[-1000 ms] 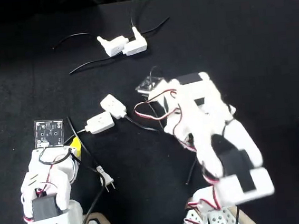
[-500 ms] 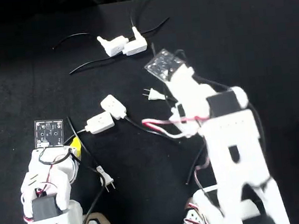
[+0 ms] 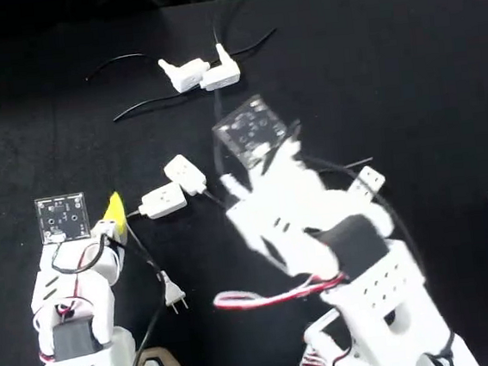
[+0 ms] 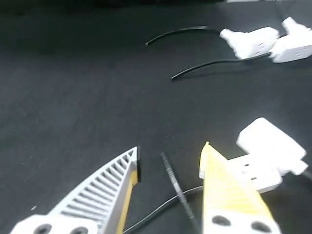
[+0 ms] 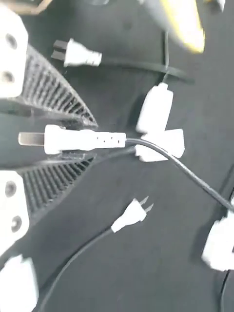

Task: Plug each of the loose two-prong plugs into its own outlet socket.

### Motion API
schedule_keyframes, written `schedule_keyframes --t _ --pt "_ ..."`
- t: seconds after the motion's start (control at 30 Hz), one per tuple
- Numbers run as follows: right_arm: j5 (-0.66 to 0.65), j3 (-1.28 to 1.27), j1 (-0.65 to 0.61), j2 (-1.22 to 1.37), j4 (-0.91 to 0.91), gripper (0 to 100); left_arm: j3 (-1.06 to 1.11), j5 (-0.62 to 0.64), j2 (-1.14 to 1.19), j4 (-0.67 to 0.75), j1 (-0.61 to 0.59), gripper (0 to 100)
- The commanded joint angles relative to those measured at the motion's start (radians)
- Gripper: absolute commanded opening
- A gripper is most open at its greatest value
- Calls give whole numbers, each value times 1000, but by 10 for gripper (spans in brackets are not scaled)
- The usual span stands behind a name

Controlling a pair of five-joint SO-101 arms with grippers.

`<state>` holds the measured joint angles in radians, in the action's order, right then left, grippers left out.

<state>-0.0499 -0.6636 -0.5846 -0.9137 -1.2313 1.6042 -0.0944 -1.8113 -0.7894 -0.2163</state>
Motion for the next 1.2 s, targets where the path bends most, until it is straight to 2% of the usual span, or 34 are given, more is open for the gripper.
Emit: schedule_keyframes --t 0.0,0.2,0.33,0.53,0.83,0.97,1.17 --pt "69 -31 -115 -21 137 12 -50 44 -6 52 73 209" --pt "91 -131 -262 -21 261 12 -41 87 -2 181 85 209" --pt "87 -182 -293 -21 302 12 -50 87 -5 187 107 209" --pt "86 -197 -304 -16 310 12 -65 87 -6 178 228 209" --pt "43 -251 -298 -16 310 12 -265 80 -8 -37 363 212" --pt "43 -263 -298 -21 308 12 -272 71 -8 -81 381 213" --pt "40 -259 -267 -15 321 12 -283 -9 -9 -161 398 213"
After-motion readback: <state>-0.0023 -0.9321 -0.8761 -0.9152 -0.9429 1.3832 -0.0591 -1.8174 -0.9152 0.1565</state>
